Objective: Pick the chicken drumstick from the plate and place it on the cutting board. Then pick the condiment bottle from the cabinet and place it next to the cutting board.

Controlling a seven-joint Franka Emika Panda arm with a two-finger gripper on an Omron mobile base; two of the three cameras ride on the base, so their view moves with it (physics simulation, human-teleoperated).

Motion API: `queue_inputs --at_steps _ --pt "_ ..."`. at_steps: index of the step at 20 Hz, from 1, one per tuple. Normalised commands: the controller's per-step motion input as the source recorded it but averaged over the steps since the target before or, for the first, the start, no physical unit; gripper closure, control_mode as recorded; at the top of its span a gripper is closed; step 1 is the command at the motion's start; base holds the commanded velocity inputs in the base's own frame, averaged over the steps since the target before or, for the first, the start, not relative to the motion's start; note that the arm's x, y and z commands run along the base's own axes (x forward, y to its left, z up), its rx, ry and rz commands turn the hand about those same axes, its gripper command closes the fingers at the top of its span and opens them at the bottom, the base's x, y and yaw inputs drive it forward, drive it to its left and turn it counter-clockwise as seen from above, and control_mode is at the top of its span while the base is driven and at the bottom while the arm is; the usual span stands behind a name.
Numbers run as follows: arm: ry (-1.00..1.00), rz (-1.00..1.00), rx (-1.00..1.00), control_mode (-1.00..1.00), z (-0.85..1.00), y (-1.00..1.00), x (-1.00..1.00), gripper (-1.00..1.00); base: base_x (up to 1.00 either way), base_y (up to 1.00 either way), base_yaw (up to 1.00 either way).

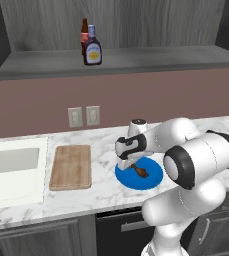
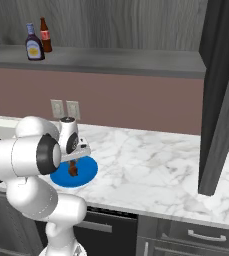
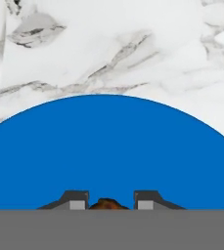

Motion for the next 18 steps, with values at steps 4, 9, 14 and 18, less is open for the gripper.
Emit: queue_inputs --at_steps 4,9,14,18 --pt "0.02 0.00 0.00 -1.00 0.04 0.00 -0.02 1.00 0.00 0.00 0.00" --pt "0.01 0.00 0.00 -1.00 0.17 0.00 -0.02 1.00 0.00 0.00 0.00" --pt "0.03 0.01 0.00 -1.00 0.23 0.00 -0.03 1.00 0.00 0.00 0.00" --pt "0.03 0.02 0.00 -1.00 0.22 0.04 -0.01 1.00 0.00 0.00 0.00"
